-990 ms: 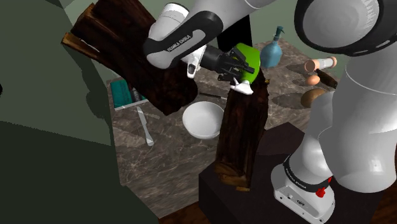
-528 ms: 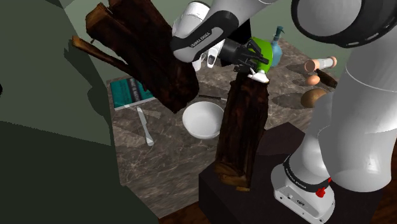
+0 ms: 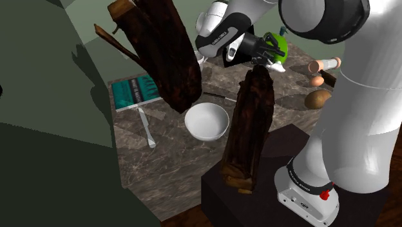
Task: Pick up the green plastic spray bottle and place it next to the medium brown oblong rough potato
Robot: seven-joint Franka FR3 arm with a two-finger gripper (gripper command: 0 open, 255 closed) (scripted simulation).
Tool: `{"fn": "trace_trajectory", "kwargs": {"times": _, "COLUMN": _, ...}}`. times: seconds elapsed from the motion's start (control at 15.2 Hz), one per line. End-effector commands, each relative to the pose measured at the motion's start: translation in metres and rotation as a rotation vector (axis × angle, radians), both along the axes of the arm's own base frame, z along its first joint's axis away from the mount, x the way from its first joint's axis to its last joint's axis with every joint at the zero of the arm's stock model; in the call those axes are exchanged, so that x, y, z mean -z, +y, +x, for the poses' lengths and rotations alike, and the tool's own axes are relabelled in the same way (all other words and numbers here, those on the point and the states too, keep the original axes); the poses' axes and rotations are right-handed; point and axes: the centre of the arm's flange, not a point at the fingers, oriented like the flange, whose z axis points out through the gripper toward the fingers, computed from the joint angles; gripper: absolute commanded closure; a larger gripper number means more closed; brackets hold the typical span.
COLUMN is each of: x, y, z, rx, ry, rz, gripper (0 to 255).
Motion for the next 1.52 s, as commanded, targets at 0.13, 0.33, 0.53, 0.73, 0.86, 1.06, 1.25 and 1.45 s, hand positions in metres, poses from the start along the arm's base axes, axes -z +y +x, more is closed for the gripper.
{"fn": "trace_trajectory", "kwargs": {"times": 0.13, "x": 0.008, "y": -0.052, "z": 0.007, "rx": -0.002, "ry": 0.0, "rz": 0.0, "gripper": 255}}
{"fn": "trace_trajectory", "kwargs": {"times": 0.33, "x": 0.014, "y": -0.091, "z": 0.011, "rx": -0.002, "ry": 0.0, "rz": 0.0, "gripper": 255}}
{"fn": "trace_trajectory", "kwargs": {"times": 0.53, "x": 0.02, "y": -0.13, "z": 0.015, "rx": -0.002, "ry": 0.0, "rz": 0.0, "gripper": 255}}
{"fn": "trace_trajectory", "kwargs": {"times": 0.73, "x": 0.026, "y": -0.173, "z": 0.02, "rx": -0.002, "ry": 0.0, "rz": 0.0, "gripper": 255}}
{"fn": "trace_trajectory", "kwargs": {"times": 0.86, "x": 0.037, "y": -0.173, "z": 0.02, "rx": -0.002, "ry": 0.0, "rz": 0.0, "gripper": 255}}
{"fn": "trace_trajectory", "kwargs": {"times": 1.06, "x": 0.053, "y": -0.173, "z": 0.02, "rx": -0.002, "ry": 0.0, "rz": 0.0, "gripper": 255}}
{"fn": "trace_trajectory", "kwargs": {"times": 1.25, "x": 0.069, "y": -0.173, "z": 0.02, "rx": -0.002, "ry": 0.0, "rz": 0.0, "gripper": 255}}
{"fn": "trace_trajectory", "kwargs": {"times": 1.45, "x": 0.085, "y": -0.173, "z": 0.02, "rx": -0.002, "ry": 0.0, "rz": 0.0, "gripper": 255}}
